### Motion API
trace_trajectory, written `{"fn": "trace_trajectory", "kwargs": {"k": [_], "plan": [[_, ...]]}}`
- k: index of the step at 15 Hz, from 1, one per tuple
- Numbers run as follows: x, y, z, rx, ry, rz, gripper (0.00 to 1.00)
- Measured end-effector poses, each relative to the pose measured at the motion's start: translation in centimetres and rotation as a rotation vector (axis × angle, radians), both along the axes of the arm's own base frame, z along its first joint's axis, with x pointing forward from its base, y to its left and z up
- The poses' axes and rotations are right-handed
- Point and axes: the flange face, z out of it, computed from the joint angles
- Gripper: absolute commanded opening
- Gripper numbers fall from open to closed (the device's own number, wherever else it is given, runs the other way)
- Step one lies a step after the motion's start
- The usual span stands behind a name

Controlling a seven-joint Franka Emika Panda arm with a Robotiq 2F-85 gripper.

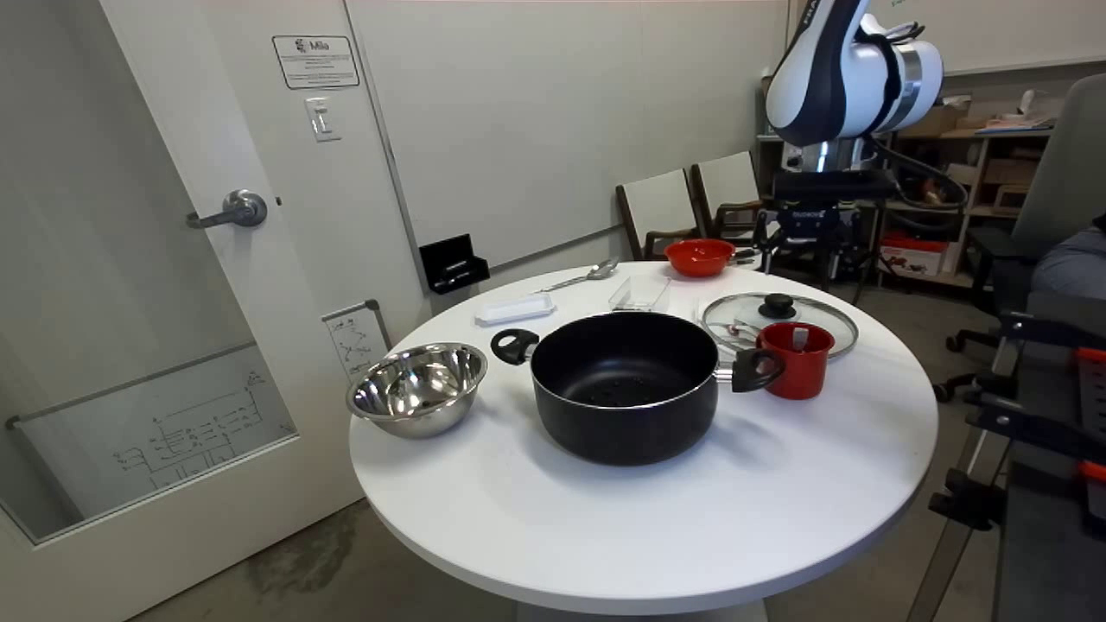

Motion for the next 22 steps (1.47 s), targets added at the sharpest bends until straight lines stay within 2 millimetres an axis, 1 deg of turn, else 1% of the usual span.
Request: {"fn": "trace_trajectory", "kwargs": {"k": [5, 8, 10, 13, 18, 22], "plan": [[1.8, -1.9, 1.2, 0.077, 0.096, -0.045, 1.00], [2.9, -2.4, 1.8, 0.123, 0.145, -0.056, 1.00], [3.5, -2.6, 1.7, 0.135, 0.162, -0.061, 1.00], [4.1, -2.8, 0.8, 0.133, 0.177, -0.082, 1.00], [4.4, -3.1, -1.6, 0.121, 0.204, -0.126, 1.00], [4.8, -3.4, -2.4, 0.110, 0.194, -0.139, 1.00]]}}
